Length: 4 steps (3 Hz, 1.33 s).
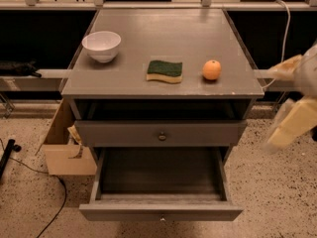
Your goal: Close middle drawer
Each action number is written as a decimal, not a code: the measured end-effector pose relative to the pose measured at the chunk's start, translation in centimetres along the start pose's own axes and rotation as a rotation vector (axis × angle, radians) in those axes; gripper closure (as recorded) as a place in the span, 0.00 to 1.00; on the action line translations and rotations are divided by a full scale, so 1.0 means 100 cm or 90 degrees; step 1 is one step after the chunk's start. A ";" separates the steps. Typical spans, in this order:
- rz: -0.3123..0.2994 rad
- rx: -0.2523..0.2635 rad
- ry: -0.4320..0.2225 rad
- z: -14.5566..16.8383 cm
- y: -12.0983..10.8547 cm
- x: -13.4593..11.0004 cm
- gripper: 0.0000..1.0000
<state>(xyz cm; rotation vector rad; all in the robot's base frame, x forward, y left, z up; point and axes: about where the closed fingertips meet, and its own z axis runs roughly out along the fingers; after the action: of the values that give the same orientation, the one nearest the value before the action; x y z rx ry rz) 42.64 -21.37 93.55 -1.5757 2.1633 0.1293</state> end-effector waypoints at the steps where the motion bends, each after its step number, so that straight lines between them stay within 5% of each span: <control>1: 0.022 -0.045 -0.014 0.045 0.029 0.020 0.00; 2: 0.063 -0.112 -0.027 0.096 0.084 0.069 0.00; 3: 0.063 -0.112 -0.027 0.097 0.084 0.069 0.00; 4: 0.093 -0.125 -0.043 0.129 0.100 0.080 0.00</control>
Offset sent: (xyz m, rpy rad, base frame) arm -0.0685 -0.0036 -0.1563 0.1342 0.2180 -0.0248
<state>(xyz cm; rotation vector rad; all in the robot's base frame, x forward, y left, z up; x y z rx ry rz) 35.43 -20.66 76.90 -1.4900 2.2681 0.4472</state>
